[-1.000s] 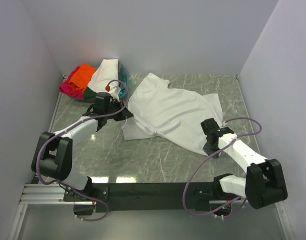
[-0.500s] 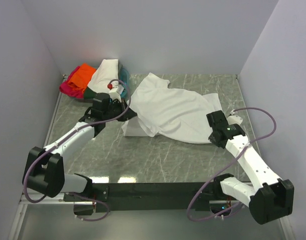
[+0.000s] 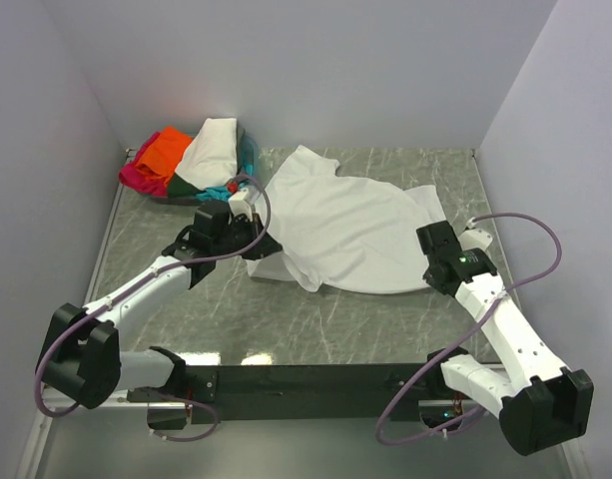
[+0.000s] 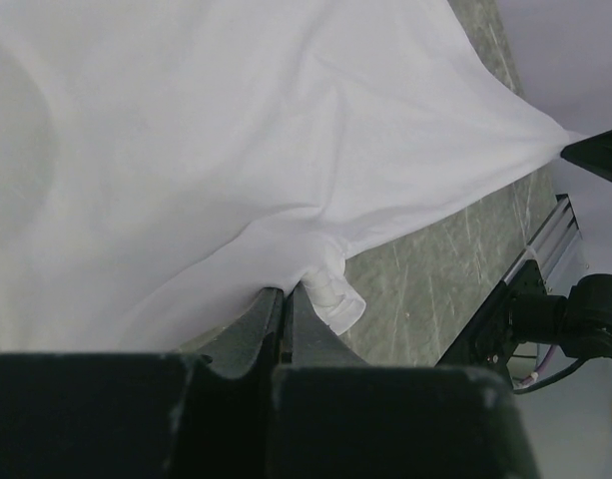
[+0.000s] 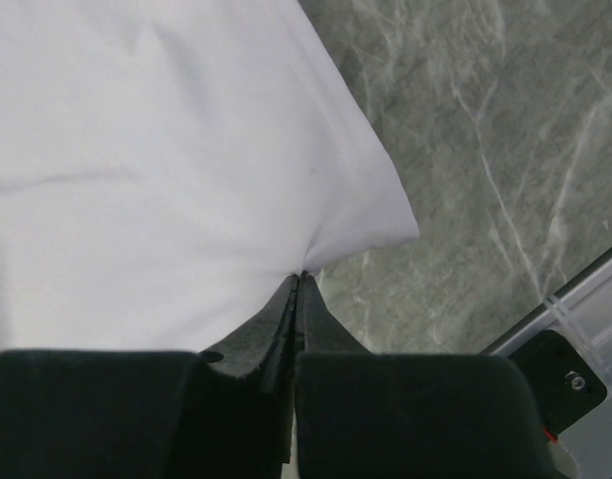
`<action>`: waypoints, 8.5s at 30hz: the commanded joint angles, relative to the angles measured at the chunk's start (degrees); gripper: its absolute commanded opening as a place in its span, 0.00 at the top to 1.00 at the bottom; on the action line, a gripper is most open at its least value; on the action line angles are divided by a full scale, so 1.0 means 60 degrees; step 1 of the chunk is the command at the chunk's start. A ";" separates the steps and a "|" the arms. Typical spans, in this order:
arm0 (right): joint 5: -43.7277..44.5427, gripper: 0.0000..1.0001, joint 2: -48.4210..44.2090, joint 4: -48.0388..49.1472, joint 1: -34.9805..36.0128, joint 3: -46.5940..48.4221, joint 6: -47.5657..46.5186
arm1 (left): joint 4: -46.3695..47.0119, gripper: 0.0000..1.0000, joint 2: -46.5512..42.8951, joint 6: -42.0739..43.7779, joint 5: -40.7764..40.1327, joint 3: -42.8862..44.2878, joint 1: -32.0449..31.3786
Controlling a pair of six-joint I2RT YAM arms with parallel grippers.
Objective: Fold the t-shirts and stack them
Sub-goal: Fold the tshirt
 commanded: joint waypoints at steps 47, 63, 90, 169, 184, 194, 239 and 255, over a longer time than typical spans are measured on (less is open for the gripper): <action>-0.0577 1.00 0.8508 0.3521 -0.1893 0.5771 -0.3727 | -0.1899 0.78 0.6972 0.1221 -0.0789 0.7764 0.1194; -0.1794 0.44 0.5668 0.4459 -0.3401 0.2609 -0.3742 | 0.0503 0.01 0.2376 0.0357 -0.2167 0.1410 0.0945; -0.2176 0.53 0.6822 0.5002 -0.4442 0.1698 -0.3552 | 0.0973 0.16 0.4218 -0.0010 -0.1536 0.0220 0.1165; -0.6817 0.52 0.5638 0.6745 0.0450 -0.0788 -0.3112 | 0.1221 0.01 0.3019 -0.1868 -0.2928 -0.1990 -0.1002; -0.6863 0.51 0.3265 0.5984 0.0671 -0.2549 -0.2731 | 0.0710 0.01 0.0955 -0.3334 -0.3879 -0.3969 -0.2057; -0.5546 0.46 0.1331 0.4401 0.0641 -0.0398 -0.3243 | -0.2308 0.01 -0.1480 -0.2487 -0.5651 -0.1013 -0.2468; -0.8489 0.44 0.1037 0.7067 -0.1600 -0.0777 -0.3918 | -0.3261 0.17 1.1484 0.0957 -0.5433 1.2701 0.0198; -0.8620 0.44 0.1066 0.7125 -0.1644 -0.0938 -0.3903 | -0.3291 0.52 1.2026 0.1440 -0.5623 1.3170 0.0198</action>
